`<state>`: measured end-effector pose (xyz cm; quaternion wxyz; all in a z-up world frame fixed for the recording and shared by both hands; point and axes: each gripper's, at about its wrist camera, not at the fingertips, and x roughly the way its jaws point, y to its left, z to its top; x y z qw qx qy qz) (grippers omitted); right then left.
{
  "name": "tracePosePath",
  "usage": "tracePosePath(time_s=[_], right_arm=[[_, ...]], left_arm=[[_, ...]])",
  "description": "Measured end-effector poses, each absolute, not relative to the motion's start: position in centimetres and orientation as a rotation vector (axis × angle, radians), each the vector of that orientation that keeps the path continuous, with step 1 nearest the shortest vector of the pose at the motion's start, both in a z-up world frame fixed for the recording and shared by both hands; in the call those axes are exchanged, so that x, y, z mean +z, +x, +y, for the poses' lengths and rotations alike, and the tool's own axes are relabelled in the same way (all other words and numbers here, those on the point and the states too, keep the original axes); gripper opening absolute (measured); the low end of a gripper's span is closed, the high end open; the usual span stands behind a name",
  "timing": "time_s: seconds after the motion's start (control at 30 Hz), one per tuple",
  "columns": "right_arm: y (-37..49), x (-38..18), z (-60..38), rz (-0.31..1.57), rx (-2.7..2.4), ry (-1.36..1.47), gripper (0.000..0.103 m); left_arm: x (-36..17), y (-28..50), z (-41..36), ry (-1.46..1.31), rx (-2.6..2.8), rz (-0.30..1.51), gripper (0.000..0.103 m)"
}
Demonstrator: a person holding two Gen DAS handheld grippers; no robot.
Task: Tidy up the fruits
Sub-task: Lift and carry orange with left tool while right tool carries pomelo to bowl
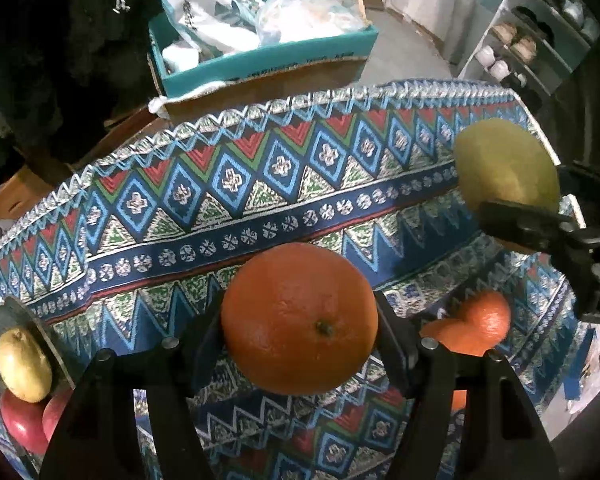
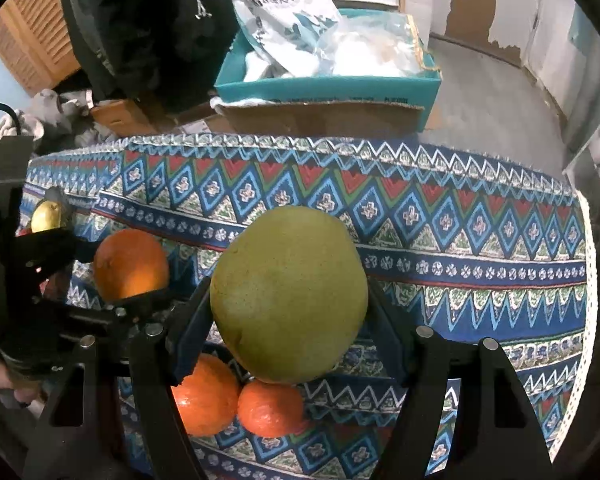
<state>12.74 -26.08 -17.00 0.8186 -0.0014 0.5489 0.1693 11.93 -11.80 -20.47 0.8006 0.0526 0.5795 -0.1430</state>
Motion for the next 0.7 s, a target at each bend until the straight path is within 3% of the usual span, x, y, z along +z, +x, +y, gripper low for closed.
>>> tracePosePath(time_s=[0.7], right_arm=[[9.6,-8.2,-23.7,1.011,0.437,-0.008,0.072]], left_arm=[[-11.9,7.3,-9.9,0.111,-0.319,1.075,0.070]])
